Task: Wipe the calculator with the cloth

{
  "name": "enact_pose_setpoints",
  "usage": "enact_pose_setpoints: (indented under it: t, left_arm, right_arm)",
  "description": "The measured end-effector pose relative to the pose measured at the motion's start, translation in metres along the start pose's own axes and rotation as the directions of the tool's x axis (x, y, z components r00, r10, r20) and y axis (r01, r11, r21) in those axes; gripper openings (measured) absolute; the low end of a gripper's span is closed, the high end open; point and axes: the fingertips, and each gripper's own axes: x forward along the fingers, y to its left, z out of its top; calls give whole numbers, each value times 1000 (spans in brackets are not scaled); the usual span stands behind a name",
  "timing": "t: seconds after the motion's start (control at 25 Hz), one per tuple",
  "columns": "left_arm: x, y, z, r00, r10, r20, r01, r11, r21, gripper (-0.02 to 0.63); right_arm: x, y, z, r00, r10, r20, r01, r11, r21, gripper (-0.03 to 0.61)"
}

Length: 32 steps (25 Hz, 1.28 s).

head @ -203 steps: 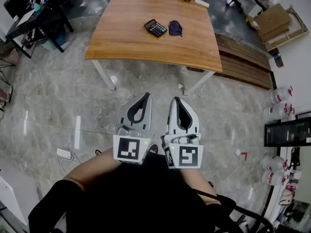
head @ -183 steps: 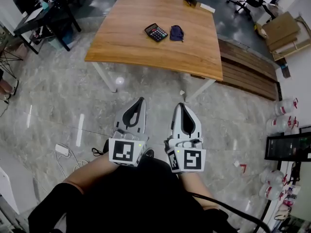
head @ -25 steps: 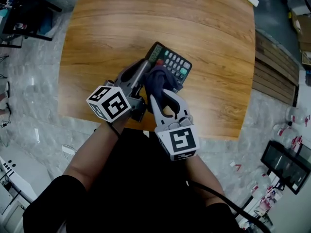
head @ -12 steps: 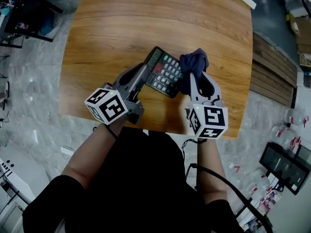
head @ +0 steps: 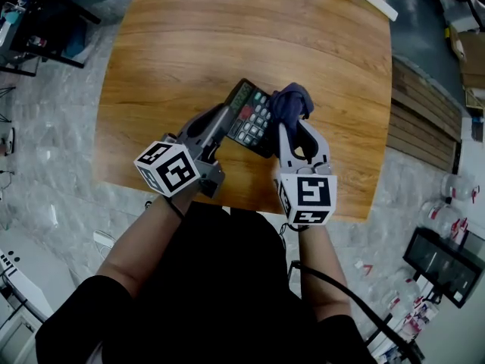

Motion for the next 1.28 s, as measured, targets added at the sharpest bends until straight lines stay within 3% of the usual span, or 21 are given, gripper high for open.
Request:
enact_pose_setpoints:
  t: [0.24, 0.48, 0.6, 0.76, 1.0, 1.16, 1.28]
  left_arm:
    - [0, 5, -4, 1000, 13, -9, -13, 1000, -5, 43]
    - [0, 8, -4, 1000, 23, -3, -23, 1000, -2, 43]
    - [-1, 8, -3, 1000, 21, -7, -21, 1000, 11, 43]
    - [-3, 4, -6, 1000, 6, -20, -5, 1000, 27, 43]
    - [-7, -5, -13, 999, -22, -37, 23, 999, 32, 43]
    - [-9, -7, -15, 999, -31, -42, 33, 999, 29, 43]
    - [-10, -6, -15, 999, -32, -41, 33, 999, 26, 43]
  right_arm:
    - [-4, 64, -3, 991, 131, -10, -131, 991, 8, 77]
    - [-21, 124, -9, 959, 283, -25, -283, 959, 14, 77]
    - [-25, 133, -11, 952, 304, -33, -303, 953, 8, 77]
    - [-20, 106, -14, 970, 242, -33, -242, 970, 20, 77]
    - [-12, 26, -13, 998, 55, -24, -55, 998, 35, 77]
    - [-11, -25, -16, 998, -61, -32, 63, 996, 59, 77]
    - [-11, -28, -16, 997, -71, -36, 73, 996, 56, 77]
